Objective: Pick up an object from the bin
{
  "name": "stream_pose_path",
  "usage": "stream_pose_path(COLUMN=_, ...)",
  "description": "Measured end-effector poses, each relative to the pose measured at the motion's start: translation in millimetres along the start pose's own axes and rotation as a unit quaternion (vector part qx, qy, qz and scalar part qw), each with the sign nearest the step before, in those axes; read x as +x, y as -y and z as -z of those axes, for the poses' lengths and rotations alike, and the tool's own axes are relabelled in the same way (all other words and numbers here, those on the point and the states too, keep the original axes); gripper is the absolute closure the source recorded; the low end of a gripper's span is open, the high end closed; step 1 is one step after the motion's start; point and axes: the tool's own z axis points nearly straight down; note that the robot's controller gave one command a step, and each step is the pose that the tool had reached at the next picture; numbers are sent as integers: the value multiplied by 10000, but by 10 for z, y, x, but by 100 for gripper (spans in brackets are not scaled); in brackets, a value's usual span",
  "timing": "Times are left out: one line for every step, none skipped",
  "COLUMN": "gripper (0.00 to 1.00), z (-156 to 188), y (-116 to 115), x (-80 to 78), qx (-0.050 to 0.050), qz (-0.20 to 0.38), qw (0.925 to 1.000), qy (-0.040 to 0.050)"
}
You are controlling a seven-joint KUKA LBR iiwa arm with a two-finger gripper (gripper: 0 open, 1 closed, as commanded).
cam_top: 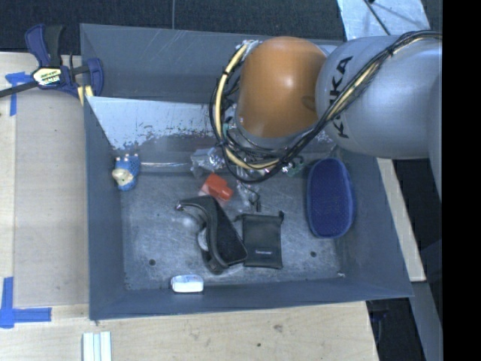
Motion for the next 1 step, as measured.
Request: stream_pose_path(gripper=0, z=-746, y=102, x=-135, qx=-9, qz=537, qw=9986, qy=-11)
